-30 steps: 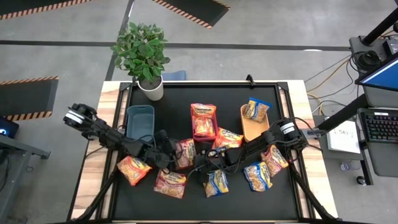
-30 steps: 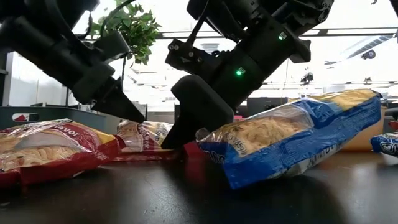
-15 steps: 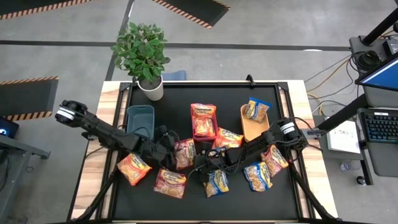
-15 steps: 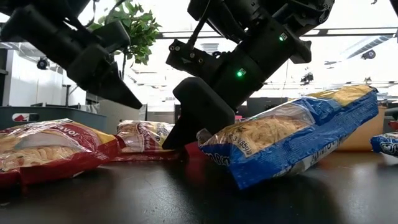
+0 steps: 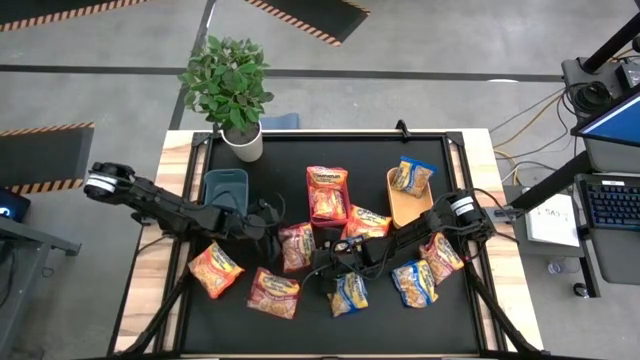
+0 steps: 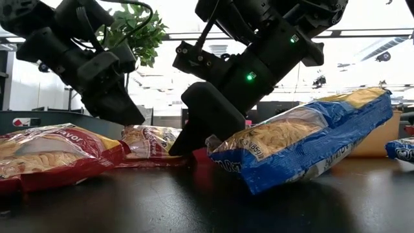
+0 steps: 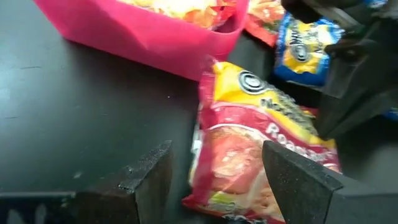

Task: Sort Maruchan noodles
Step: Put the red noodle pack into the blue bin

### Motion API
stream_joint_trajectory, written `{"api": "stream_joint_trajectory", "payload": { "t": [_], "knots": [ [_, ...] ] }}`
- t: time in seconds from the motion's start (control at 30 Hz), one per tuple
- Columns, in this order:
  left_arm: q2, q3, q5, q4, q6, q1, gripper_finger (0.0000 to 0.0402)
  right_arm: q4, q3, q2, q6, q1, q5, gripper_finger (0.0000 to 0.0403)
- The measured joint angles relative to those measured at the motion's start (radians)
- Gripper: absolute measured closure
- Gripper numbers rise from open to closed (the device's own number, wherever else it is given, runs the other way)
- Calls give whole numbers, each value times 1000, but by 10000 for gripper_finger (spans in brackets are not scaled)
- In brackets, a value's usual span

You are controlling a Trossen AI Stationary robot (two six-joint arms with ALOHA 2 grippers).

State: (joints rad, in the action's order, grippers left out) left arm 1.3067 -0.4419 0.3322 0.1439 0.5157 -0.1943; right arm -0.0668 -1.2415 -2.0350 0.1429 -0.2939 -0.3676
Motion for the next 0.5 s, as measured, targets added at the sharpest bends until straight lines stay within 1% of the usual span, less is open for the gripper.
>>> {"api": "stream_joint_trajectory", "payload": {
  "t": [0.17,0.3,0.5],
  "knots": [
    [9,2,-65,40,4,0,174,-5,1,-1,-16,0,0,394],
    [29,14,-62,47,28,0,174,-15,0,-2,-17,0,1,394],
    [35,31,-19,85,32,0,174,-18,-1,-2,-25,0,5,394]
  ]
}}
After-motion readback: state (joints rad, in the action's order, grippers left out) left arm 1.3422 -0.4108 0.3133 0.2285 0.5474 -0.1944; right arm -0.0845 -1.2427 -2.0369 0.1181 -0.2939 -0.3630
